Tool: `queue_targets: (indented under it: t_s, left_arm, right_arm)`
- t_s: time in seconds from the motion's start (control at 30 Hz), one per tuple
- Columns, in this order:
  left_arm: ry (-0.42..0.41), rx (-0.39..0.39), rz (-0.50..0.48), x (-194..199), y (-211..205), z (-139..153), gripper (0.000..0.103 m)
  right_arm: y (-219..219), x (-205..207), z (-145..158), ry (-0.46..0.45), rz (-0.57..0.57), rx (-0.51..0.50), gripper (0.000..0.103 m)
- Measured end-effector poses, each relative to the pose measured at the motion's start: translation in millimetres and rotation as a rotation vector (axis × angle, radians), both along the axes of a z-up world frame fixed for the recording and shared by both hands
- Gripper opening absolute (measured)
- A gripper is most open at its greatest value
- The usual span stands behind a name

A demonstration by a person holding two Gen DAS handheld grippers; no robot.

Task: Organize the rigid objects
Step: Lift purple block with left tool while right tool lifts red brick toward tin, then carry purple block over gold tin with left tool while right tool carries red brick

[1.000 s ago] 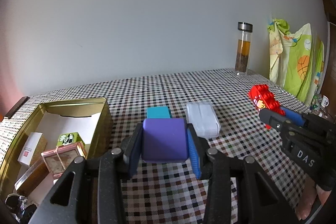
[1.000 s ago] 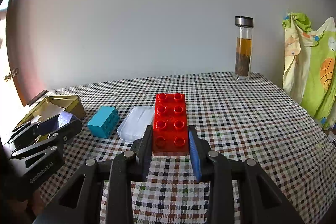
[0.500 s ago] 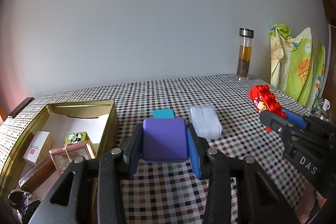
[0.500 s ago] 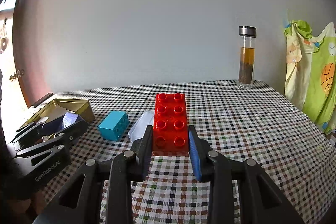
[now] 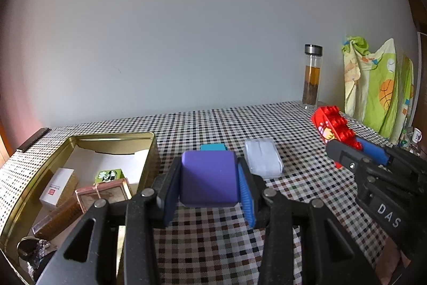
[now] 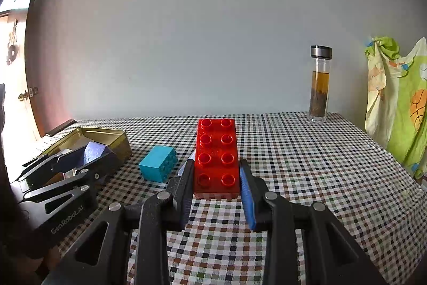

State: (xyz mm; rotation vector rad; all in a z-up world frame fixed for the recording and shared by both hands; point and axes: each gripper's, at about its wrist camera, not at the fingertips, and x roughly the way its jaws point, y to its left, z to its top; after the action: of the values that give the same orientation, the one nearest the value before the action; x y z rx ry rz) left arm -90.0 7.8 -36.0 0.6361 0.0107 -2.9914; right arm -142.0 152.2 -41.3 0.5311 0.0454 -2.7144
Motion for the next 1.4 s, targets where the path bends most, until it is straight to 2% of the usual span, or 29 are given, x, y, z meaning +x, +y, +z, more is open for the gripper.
queue_targets:
  t_s: [0.5,1.4]
  left_arm:
    - [0.042,0.013,0.016,17,-4,3,0.039]
    - [0.092,0.029,0.064,43,-26,4,0.039]
  right_arm:
    - [-13,15,2,0.034,0.041,0.001,0.034]
    - [-39,28,1,0.031,0.13,-0.016,0.034]
